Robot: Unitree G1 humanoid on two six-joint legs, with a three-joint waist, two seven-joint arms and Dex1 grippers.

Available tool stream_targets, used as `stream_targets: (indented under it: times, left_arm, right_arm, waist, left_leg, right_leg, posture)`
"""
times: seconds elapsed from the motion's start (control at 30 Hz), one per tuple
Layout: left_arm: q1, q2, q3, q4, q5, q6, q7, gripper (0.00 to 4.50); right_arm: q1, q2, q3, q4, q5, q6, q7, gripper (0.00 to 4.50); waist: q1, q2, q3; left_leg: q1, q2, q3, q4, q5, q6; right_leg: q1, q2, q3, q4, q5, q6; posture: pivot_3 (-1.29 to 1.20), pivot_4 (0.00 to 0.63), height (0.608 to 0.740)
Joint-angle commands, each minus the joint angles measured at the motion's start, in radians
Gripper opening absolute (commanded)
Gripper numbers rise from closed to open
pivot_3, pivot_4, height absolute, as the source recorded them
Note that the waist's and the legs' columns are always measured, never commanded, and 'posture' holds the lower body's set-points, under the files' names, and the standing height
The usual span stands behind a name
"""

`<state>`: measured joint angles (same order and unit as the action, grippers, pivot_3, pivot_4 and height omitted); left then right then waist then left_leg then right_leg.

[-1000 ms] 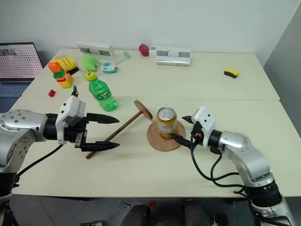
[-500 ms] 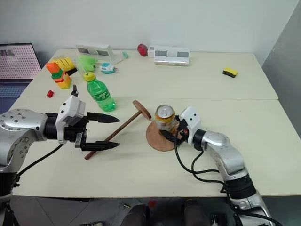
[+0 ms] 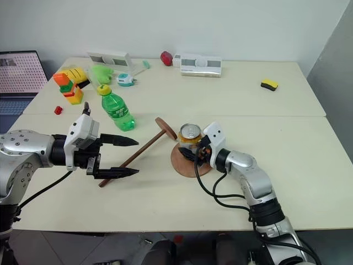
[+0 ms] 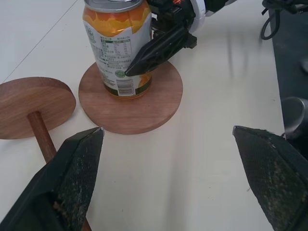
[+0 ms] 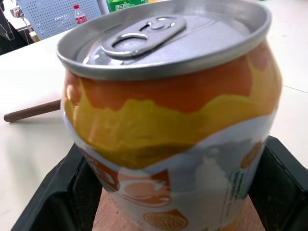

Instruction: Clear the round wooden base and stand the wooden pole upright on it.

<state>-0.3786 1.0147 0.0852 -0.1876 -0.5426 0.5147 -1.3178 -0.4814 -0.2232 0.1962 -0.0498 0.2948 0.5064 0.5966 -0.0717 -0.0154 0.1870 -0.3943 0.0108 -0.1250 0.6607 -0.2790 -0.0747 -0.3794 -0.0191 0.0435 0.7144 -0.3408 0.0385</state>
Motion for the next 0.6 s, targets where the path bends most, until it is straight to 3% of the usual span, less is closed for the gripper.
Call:
stream_targets:
  times: [0.03, 0.13, 0.23, 0.43, 0.6]
  left_arm:
    - [-0.023, -0.003, 0.03, -0.015, -0.014, -0.001, 0.015, 4.5]
    - [-0.018, -0.003, 0.036, -0.027, -0.022, 0.005, 0.022, 4.5]
    - [-0.016, -0.007, 0.046, -0.026, -0.023, 0.004, 0.043, 4.5]
    - [-0.039, -0.027, 0.034, -0.019, -0.018, 0.002, 0.075, 4.5]
    - [-0.033, -0.041, 0.035, -0.037, -0.025, 0.012, 0.098, 4.5]
  right_arm:
    - [-0.023, -0.026, -0.061, -0.101, 0.034, -0.002, 0.011, 3.61]
    - [-0.052, -0.043, -0.114, -0.11, 0.045, 0.005, -0.01, 3.61]
    - [-0.12, -0.045, -0.214, -0.008, 0.008, -0.045, -0.121, 3.61]
    - [-0.25, -0.06, -0.27, 0.39, -0.158, -0.256, -0.337, 3.61]
    - [-0.352, -0.055, -0.323, 0.721, -0.193, -0.45, -0.447, 3.61]
  waist:
    - [0.0, 0.0, 0.0]
    - [0.0, 0.0, 0.0]
    - [-0.003, 0.0, 0.0]
    - [-0.006, 0.0, 0.0]
    - [-0.018, 0.0, 0.0]
  left_leg:
    - [0.0, 0.0, 0.0, 0.0, 0.0, 0.0]
    - [0.0, 0.0, 0.0, 0.0, 0.0, 0.0]
    - [-0.001, 0.0, 0.0, 0.0, 0.0, 0.0]
    - [0.0, 0.0, 0.001, 0.0, 0.0, 0.0]
    - [-0.003, 0.0, 0.004, -0.001, 0.002, -0.004]
  right_leg:
    - [0.0, 0.0, 0.0, 0.0, 0.0, 0.0]
    - [0.0, 0.0, 0.0, 0.0, 0.0, 0.0]
    - [-0.001, 0.0, 0.0, 0.0, 0.0, 0.0]
    - [-0.001, 0.0, 0.001, 0.0, 0.0, 0.0]
    - [-0.006, 0.0, 0.004, 0.001, 0.0, 0.0]
  posture:
    - [0.0, 0.15, 0.74]
    - [0.0, 0.15, 0.74]
    - [0.0, 0.15, 0.74]
    - [0.0, 0.15, 0.74]
    - [0.0, 0.15, 0.74]
